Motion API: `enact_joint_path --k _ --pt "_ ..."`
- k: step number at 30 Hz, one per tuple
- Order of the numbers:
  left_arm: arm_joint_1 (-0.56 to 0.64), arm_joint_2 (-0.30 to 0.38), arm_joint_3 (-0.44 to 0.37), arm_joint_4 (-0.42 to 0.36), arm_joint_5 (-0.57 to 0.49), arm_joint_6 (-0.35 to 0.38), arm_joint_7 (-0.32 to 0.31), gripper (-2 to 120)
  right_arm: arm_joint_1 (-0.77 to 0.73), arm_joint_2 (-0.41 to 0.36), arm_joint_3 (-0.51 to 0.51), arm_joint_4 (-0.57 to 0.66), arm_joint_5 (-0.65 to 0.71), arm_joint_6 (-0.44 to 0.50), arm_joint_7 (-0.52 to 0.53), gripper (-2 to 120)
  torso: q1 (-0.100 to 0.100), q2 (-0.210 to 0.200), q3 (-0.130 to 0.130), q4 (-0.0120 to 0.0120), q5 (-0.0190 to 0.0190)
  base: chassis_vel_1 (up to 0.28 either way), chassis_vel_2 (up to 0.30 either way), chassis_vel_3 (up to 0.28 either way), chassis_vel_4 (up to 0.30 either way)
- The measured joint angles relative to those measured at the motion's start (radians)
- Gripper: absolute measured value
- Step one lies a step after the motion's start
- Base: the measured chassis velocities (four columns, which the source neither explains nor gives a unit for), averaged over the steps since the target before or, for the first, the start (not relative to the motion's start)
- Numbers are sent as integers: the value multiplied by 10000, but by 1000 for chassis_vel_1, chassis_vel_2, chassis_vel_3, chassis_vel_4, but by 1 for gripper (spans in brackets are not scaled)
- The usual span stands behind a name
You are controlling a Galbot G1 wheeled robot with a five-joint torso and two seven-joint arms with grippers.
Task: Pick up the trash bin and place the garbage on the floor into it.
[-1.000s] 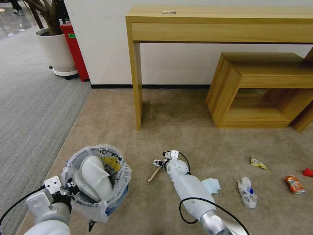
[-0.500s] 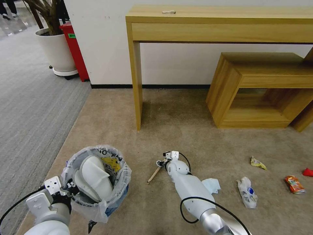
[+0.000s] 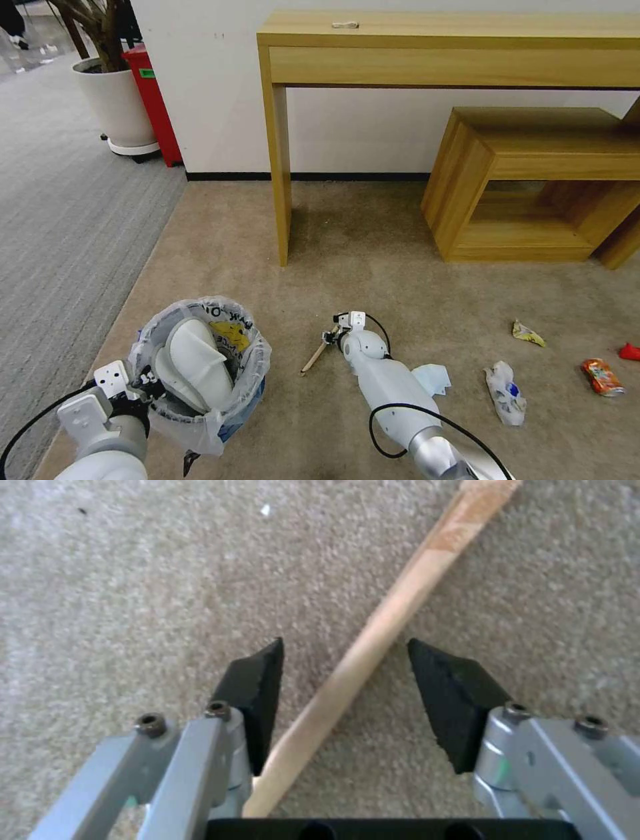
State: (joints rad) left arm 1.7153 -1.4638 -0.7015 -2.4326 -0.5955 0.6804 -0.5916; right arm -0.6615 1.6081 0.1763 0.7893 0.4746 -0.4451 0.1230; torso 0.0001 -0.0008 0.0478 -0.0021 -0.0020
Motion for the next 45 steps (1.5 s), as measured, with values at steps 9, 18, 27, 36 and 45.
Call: enact_joint_path --k 9,18,27,36,45 --pt "35 -8 0 -45 55 0 4 0 48 1 -45 -90 -147 344 -538 84 0 0 0 0 0 0 0 0 0" --pt "117 5 2 -104 76 0 5 0 221 0 -115 -635 -634 578 -790 100 0 0 0 0 0 0 0 0 0" --pt "73 24 4 -69 73 -7 13 0 312 0 -55 -858 -757 643 -858 88 0 0 0 0 0 0 0 0 0" --pt "29 41 3 -18 61 -8 22 0 309 -1 -27 -864 -813 645 -883 51 0 0 0 0 -1 0 0 0 0" --pt "57 9 40 -10 72 -12 27 0 221 1 -30 -744 -814 599 -883 19 0 1 0 0 1 0 0 0 0"
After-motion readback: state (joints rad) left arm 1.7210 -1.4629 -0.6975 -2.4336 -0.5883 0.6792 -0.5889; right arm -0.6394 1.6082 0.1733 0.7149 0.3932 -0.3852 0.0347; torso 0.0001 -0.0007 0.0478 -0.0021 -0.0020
